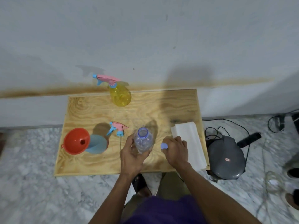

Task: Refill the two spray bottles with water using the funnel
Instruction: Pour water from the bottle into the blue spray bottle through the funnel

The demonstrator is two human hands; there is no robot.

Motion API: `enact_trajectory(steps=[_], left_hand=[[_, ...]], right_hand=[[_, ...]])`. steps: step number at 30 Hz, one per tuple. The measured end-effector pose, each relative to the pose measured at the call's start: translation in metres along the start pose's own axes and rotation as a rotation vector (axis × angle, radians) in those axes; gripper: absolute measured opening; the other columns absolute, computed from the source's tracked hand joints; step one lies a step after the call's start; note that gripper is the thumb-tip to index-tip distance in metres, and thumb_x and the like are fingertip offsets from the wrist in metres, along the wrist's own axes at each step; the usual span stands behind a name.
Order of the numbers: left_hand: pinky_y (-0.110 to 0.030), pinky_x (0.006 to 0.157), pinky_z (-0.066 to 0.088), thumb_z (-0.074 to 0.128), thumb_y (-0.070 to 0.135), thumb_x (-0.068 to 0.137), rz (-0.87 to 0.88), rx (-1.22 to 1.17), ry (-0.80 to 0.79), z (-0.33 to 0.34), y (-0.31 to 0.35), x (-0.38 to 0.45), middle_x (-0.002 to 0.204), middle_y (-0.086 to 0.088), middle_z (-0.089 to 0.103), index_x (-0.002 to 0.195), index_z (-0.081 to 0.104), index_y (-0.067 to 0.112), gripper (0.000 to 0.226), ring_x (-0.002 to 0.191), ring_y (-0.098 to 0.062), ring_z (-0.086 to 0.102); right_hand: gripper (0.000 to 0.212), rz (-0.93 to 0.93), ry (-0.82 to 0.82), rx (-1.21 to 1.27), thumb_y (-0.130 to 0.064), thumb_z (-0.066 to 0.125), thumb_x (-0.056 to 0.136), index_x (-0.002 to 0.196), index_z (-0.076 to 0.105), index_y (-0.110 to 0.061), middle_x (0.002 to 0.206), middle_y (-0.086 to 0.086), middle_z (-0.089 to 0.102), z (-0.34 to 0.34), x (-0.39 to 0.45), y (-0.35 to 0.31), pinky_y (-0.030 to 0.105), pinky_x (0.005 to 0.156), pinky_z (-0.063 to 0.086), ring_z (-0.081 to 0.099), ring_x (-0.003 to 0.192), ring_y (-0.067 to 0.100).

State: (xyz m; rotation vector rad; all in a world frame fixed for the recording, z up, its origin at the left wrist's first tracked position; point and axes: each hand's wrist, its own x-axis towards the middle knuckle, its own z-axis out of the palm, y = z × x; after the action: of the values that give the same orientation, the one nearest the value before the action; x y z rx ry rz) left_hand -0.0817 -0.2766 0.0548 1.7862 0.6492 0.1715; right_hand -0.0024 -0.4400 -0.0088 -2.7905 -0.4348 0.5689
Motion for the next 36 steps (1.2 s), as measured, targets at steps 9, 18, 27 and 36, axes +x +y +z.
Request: enact_trajectory(steps=[9,18,27,36], left_hand=[[-0.018,0.081,0.053,0.089,0.000,0.065,-0.045,-0.018,-0.008,-0.002,-0.004,-0.002,0.106,0.018,0.070,0.118,0.062,0.020,0.063,0.098,-0.002,0.066],[-0.030,0.084,0.057,0.076,0.001,0.074,-0.008,0.016,-0.098,-0.019,-0.006,-0.006,0.114,0.010,0.070,0.123,0.060,0.030,0.060,0.106,-0.013,0.068],[-0.009,0.072,0.050,0.065,0.021,0.085,0.216,0.104,0.146,-0.095,0.010,-0.042,0.113,0.011,0.063,0.122,0.055,0.035,0.040,0.105,0.004,0.061],[-0.036,0.103,0.037,0.080,0.053,0.068,0.222,0.332,0.462,-0.181,0.009,-0.014,0.138,-0.003,0.045,0.140,0.044,0.020,0.086,0.130,-0.016,0.035]], right_hand=[[0.045,-0.005,0.179,0.410,-0.012,0.072,0.078,0.121,0.066,-0.021,0.118,-0.003,0.067,-0.025,-0.017,-0.021,0.034,0.086,0.045,0.057,0.106,0.023],[0.083,-0.225,0.182,0.766,-0.036,0.088,0.066,0.139,0.051,-0.027,0.132,-0.017,0.057,-0.050,-0.048,-0.082,0.019,0.102,0.044,0.054,0.121,-0.001],[0.073,-0.134,0.267,0.821,-0.035,0.091,0.070,0.132,0.053,-0.034,0.123,-0.022,0.062,-0.041,-0.055,-0.095,0.014,0.089,0.046,0.057,0.112,-0.008],[0.085,-0.050,0.409,0.846,-0.054,0.086,0.061,0.135,0.051,-0.028,0.126,-0.009,0.064,-0.025,-0.061,-0.112,0.044,0.093,0.054,0.062,0.114,0.012]])
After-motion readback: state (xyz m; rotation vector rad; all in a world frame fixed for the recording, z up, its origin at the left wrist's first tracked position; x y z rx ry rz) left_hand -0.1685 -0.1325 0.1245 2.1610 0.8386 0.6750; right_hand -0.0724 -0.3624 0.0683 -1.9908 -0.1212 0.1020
